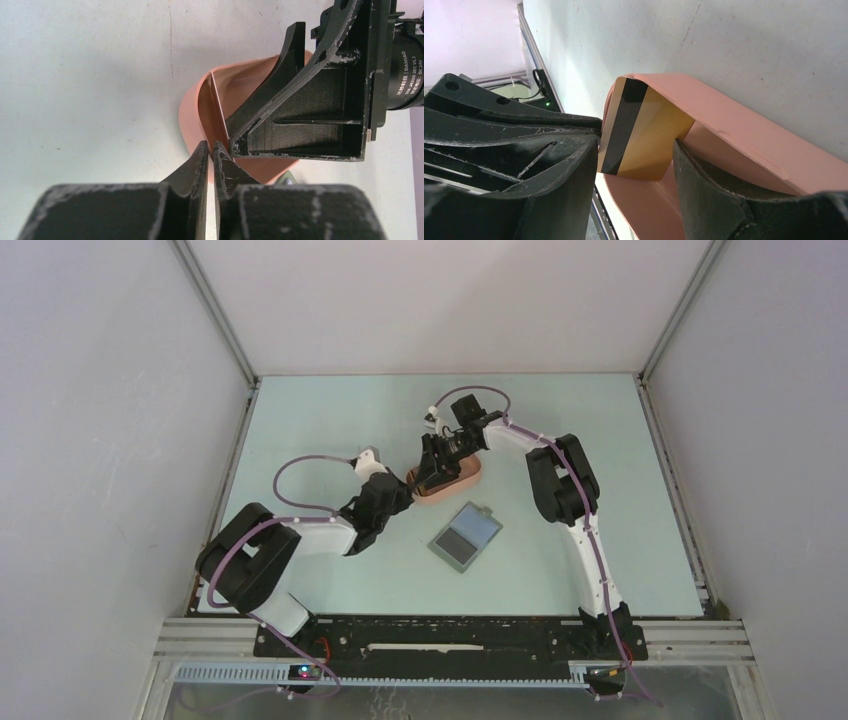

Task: Put the credit cards into the card holder
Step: Pick up the credit card from the storage box.

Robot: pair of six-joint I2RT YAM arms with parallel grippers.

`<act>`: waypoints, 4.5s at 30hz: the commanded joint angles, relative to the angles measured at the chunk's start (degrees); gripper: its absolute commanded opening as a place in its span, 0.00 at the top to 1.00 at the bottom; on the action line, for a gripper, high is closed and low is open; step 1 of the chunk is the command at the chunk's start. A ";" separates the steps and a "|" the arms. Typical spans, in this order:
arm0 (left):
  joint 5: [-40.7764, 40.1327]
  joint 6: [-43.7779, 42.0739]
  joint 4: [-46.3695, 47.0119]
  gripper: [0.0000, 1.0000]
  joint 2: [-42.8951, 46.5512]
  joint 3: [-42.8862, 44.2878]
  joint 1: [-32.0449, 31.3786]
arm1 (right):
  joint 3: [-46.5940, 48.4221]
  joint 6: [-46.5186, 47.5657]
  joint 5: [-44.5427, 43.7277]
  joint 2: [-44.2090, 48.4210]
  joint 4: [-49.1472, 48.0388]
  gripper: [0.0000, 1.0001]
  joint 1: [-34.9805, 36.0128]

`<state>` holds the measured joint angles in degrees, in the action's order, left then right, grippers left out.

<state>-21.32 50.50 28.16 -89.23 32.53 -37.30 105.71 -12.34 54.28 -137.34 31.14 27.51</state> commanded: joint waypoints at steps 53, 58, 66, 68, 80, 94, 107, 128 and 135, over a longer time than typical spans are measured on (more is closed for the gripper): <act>18.85 -1.72 -8.96 0.72 -0.11 11.45 11.46 | -0.10 -0.93 -3.26 -3.46 1.91 0.40 -0.78; 19.20 -1.72 -9.22 0.72 -2.04 12.64 11.46 | -0.09 -0.89 -3.22 -3.42 1.88 0.40 -0.74; 18.99 -1.98 -10.38 0.72 -3.80 14.38 11.46 | -0.11 -0.92 -3.22 -3.46 1.80 0.40 -0.76; 19.20 -1.94 -10.48 0.72 -4.29 14.75 11.46 | -0.20 -0.91 -3.22 -3.42 1.82 0.40 -0.78; 20.46 -1.30 -10.86 0.72 -6.08 15.61 11.46 | -0.16 -1.01 -3.22 -3.44 1.73 0.40 -0.79; 22.55 -0.84 -10.58 0.75 -8.13 16.52 11.14 | -0.18 -0.93 -3.13 -3.40 1.65 0.40 -0.73; 22.79 -0.92 -9.98 1.00 -9.03 16.86 11.02 | 0.85 0.64 -2.65 -2.20 2.70 0.31 -0.91; 20.87 -7.94 -4.63 1.00 -2.73 14.39 10.82 | -1.14 15.19 -8.07 12.68 7.08 0.24 -3.22; 22.78 -11.38 -0.47 1.00 2.56 10.15 10.67 | -5.60 23.43 -6.23 23.44 8.29 0.25 -3.75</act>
<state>0.43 42.96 22.81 -91.00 45.45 -26.35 101.84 4.16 46.72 -122.91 38.68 24.21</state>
